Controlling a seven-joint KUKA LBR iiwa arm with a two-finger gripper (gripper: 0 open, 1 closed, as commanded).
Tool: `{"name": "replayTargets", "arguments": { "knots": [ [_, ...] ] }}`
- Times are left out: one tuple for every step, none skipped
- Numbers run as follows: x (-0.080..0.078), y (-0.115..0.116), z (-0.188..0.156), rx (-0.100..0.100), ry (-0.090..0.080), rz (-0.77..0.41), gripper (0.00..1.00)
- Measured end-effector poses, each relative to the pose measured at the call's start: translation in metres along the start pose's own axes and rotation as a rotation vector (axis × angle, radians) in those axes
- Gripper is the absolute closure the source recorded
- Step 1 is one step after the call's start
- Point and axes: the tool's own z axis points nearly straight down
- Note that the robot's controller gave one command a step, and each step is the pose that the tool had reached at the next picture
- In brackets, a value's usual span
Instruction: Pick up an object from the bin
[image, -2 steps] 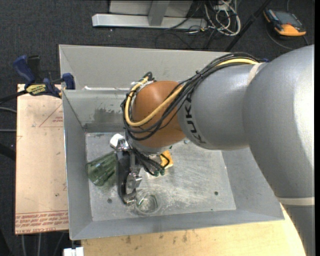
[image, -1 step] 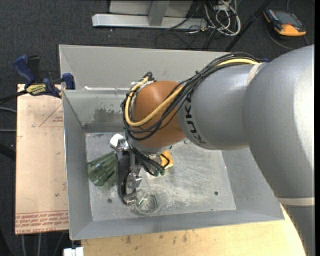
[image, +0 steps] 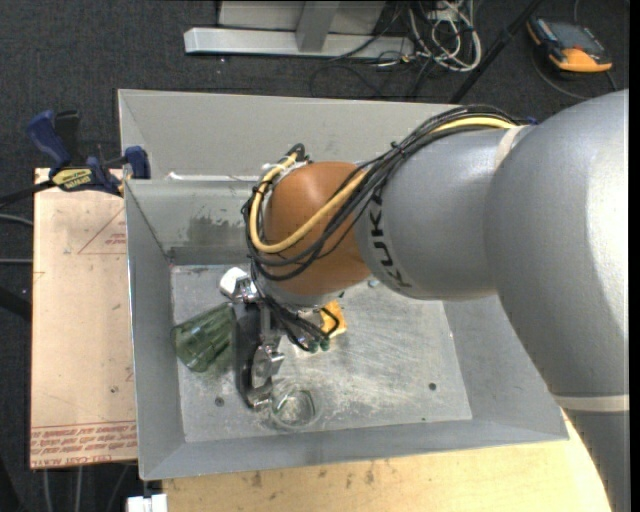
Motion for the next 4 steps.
{"name": "replayTargets", "arguments": {
  "knots": [
    [0.0000,0.0000,0.0000,0.000,0.000,0.000,1.00],
    [0.0000,0.0000,0.0000,0.000,0.000,0.000,1.00],
    [0.0000,0.0000,0.0000,0.000,0.000,0.000,1.00],
    [0.0000,0.0001,0.0000,0.000,0.000,0.000,1.00]
  ]
}}
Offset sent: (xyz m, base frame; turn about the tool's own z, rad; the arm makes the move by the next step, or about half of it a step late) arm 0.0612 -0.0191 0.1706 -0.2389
